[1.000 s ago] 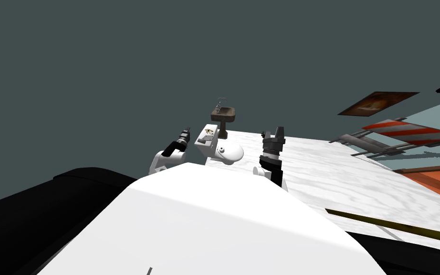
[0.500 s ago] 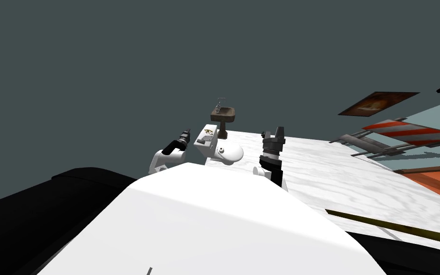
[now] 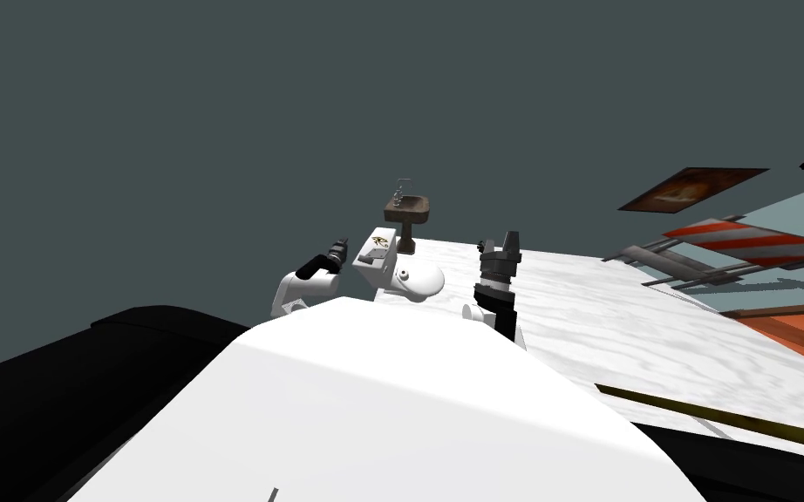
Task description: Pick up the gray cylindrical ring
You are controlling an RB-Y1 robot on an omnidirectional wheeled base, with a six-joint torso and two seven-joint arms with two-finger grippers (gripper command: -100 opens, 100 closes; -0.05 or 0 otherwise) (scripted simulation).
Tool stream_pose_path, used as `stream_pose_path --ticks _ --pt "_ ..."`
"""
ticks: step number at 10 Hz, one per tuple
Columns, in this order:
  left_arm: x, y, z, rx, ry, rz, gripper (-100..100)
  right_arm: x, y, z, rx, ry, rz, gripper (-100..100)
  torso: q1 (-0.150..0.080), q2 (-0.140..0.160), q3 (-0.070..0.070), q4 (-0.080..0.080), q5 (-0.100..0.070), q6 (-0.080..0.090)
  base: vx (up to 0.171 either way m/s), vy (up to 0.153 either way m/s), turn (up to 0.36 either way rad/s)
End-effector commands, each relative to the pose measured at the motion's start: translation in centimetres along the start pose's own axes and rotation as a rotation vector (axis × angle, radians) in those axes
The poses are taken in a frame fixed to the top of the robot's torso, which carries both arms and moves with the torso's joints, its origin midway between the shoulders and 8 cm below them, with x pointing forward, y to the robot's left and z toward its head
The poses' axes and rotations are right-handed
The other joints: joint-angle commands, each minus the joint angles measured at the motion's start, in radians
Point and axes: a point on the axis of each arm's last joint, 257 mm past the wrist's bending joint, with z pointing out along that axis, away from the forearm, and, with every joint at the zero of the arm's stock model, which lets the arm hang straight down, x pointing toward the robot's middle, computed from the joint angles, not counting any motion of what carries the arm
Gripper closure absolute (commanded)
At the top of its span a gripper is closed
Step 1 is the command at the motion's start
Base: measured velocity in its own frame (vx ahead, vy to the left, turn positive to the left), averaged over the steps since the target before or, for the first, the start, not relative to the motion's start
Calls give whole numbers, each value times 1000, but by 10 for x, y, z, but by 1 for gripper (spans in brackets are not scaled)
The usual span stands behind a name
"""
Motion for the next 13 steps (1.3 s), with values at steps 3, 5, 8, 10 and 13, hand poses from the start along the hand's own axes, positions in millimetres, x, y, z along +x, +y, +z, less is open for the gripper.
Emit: stream_pose_path --ticks 3,5,8,10,13 --pt "2 11 -1 -68 8 8 -100 0 0 0 0 0 0 0 0 0 0 0 0 0 19 -11 0" --pt "3 19 -2 -99 11 8 -100 0 0 0 0 0 0 0 0 0 0 0 0 0 20 -11 1" --pt "7 26 -5 -156 24 16 -100 0 0 0 0 0 0 0 0 0 0 0 0 0 32 -16 1" --pt "8 35 -6 -190 28 16 -100 0 0 0 0 0 0 0 -1 -1 -1 0 0 0 22 -16 1" --pt "14 44 -11 -252 47 24 -100 0 0 0 0 0 0 0 0 0 0 0 0 0 29 -16 2"
